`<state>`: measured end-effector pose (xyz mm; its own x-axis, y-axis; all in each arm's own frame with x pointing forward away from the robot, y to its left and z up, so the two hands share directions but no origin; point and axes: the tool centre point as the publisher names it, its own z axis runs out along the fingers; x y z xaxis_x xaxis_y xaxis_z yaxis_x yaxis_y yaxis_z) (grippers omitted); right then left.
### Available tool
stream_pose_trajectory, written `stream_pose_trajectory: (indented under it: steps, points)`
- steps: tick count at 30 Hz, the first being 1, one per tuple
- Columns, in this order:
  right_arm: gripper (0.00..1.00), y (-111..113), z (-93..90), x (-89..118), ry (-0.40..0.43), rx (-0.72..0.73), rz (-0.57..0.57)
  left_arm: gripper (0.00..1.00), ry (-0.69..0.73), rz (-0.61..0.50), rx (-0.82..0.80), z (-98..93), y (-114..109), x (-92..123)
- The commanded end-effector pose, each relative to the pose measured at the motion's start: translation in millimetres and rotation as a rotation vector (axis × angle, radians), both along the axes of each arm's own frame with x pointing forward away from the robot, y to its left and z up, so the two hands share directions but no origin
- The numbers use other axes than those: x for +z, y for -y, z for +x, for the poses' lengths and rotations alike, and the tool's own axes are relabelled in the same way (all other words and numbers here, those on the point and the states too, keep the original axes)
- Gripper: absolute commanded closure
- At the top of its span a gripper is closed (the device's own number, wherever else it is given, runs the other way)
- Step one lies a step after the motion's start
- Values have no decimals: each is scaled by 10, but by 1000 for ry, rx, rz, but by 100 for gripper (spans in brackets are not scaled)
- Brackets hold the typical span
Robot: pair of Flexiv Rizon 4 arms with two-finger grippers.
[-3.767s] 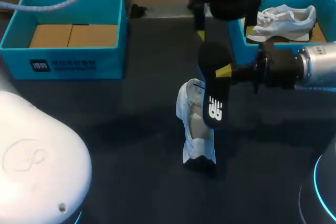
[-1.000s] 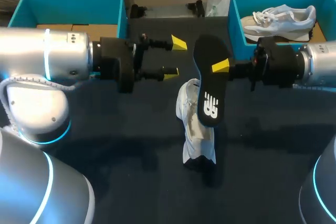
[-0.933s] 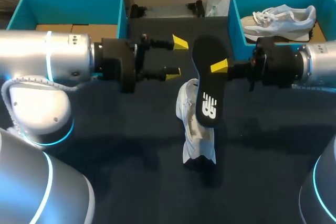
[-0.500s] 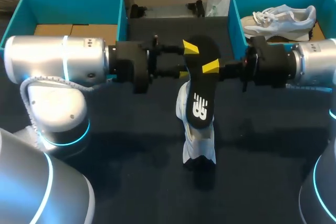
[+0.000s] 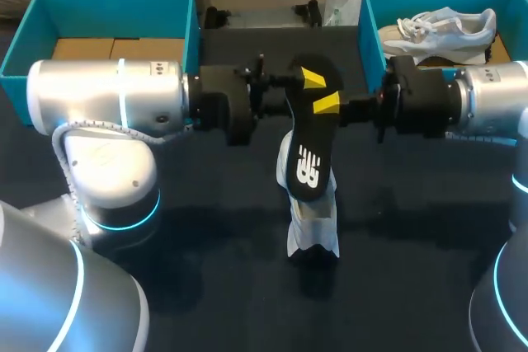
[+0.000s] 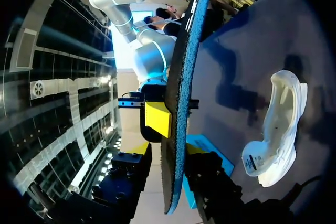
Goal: Take the shoe out of the shoebox, open the shoe tongue, remove and reinsert the insole, then place the shoe into the shoebox
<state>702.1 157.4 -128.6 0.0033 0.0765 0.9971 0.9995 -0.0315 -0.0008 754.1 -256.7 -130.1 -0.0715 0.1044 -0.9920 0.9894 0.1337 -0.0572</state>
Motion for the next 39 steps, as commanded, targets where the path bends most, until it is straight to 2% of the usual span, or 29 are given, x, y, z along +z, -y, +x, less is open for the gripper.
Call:
stream_pose_trajectory:
  steps: [1,3,7,10,15,18,28,29,30,31,39]
  points:
    - [100,-14,-6,9,0,-2,-6,69,0,-1,9,2,53,-14]
    - [100,-14,-6,10,1,-5,-6,73,-3,-4,10,-2,57,-21]
    - [100,0,-5,15,2,-12,-6,71,-9,-7,5,-28,38,-31]
    - [100,11,-7,17,2,-15,-8,73,-15,-10,7,-30,31,-35]
    - [100,13,-7,17,1,-12,-9,84,-21,-14,14,-31,25,-37]
    - [100,15,-4,15,1,-12,-9,100,-25,-16,15,-34,19,-35]
    - [100,7,-20,-12,-3,-12,0,100,-50,-25,17,-85,35,-44]
    - [64,13,-28,-20,-7,-15,1,100,-51,-24,18,-83,35,-54]
    - [4,28,-39,-28,-10,-18,0,100,-51,-23,17,-83,30,-63]
    - [0,54,-55,-35,-11,-27,-1,100,-51,-20,16,-85,18,-73]
    - [0,392,-191,-48,18,-74,-28,100,-73,-3,0,-103,-96,-186]
